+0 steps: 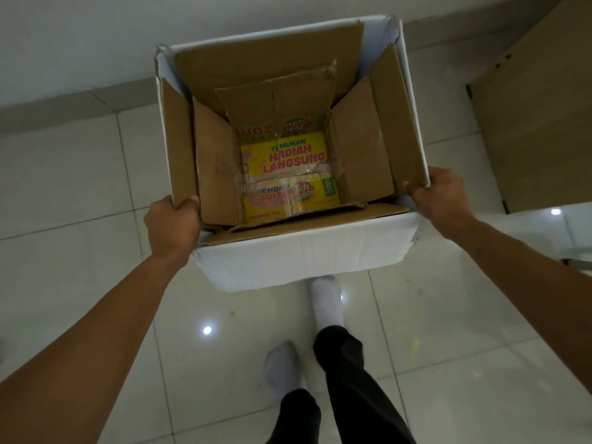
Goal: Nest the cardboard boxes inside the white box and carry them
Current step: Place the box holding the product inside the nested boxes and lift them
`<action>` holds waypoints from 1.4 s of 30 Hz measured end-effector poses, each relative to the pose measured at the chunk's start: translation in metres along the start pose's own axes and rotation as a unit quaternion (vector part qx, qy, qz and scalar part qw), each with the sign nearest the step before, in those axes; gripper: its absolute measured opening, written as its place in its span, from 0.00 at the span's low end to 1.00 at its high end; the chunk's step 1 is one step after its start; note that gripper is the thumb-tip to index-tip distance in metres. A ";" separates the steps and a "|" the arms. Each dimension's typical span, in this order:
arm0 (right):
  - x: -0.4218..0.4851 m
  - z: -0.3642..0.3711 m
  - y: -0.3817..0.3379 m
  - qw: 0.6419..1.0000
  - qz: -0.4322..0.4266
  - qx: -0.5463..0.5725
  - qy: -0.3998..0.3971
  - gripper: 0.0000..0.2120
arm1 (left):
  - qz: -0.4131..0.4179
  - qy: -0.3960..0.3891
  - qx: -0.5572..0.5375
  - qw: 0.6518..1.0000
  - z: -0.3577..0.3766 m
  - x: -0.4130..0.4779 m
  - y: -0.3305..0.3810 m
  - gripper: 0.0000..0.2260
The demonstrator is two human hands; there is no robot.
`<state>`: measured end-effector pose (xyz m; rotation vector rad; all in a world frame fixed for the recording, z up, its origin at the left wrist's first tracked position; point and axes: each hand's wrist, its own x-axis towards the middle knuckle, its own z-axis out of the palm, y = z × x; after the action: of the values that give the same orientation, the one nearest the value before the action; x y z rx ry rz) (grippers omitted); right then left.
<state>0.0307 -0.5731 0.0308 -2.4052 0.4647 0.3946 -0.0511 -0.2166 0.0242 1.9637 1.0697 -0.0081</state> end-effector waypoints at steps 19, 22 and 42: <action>0.081 -0.130 0.170 0.999 0.026 0.016 0.013 0.11 | 0.012 0.013 0.048 0.999 0.185 -0.126 0.058 0.03; 0.109 -0.146 0.192 1.000 0.025 0.011 0.013 0.11 | 0.014 0.019 0.046 0.999 0.222 -0.135 0.072 0.02; 0.192 -0.219 0.228 0.994 -0.020 -0.069 0.081 0.14 | 0.012 0.016 0.075 0.997 0.344 -0.154 0.137 0.07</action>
<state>0.1406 -0.9248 -0.0043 -2.5892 0.4740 0.2220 0.0729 -0.5929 -0.0354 2.1179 1.0949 -0.0456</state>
